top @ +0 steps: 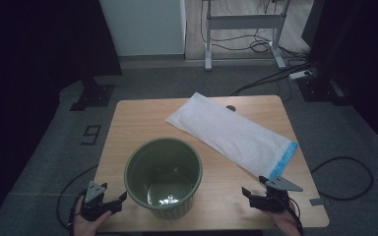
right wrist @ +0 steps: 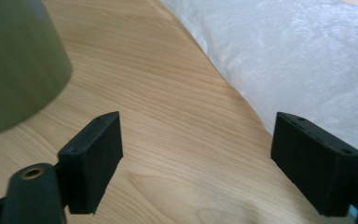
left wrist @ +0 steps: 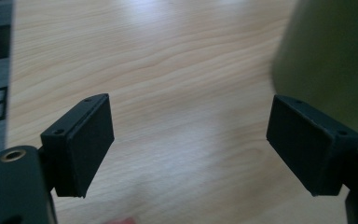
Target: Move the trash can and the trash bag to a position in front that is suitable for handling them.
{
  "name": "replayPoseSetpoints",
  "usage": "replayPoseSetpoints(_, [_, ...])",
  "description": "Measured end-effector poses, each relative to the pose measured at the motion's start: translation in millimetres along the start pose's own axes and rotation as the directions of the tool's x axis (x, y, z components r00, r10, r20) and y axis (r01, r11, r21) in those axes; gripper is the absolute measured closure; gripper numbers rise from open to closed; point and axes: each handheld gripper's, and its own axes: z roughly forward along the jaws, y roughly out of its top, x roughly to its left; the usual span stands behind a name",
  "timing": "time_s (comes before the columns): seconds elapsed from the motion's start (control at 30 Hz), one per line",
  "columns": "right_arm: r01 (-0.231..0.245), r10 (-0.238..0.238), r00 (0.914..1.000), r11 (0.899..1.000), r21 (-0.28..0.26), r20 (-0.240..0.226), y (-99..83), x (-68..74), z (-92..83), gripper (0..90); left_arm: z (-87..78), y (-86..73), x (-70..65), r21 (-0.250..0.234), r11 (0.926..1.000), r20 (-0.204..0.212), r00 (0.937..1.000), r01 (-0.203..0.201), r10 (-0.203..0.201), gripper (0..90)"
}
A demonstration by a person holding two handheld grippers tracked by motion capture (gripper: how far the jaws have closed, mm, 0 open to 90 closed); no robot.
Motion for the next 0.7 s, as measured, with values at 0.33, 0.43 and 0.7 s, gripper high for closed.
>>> replayPoseSetpoints(0.33, [-0.072, 0.074, 0.9972, 0.996, -0.06, 0.017, -2.0, -17.5, -15.9, 13.8, -19.1, 5.6, -5.2, -0.129, 0.991, 0.162, 0.985, -0.038, 0.059, 2.2])
replayPoseSetpoints(0.43, [-0.075, 0.076, 0.9971, 0.996, -0.05, 0.008, -3.0, -20.4, -16.0, 13.8, -22.8, 5.0, -9.8, -0.133, 0.9893, 0.178, 0.9805, -0.061, 0.084, 1.5])
replayPoseSetpoints(0.7, [-0.072, 0.072, 0.9972, 0.997, -0.024, -0.021, -0.5, -22.8, -6.2, 13.9, -38.2, 9.3, -20.2, -0.192, 0.9772, 0.255, 0.9569, -0.091, 0.139, 0.4])
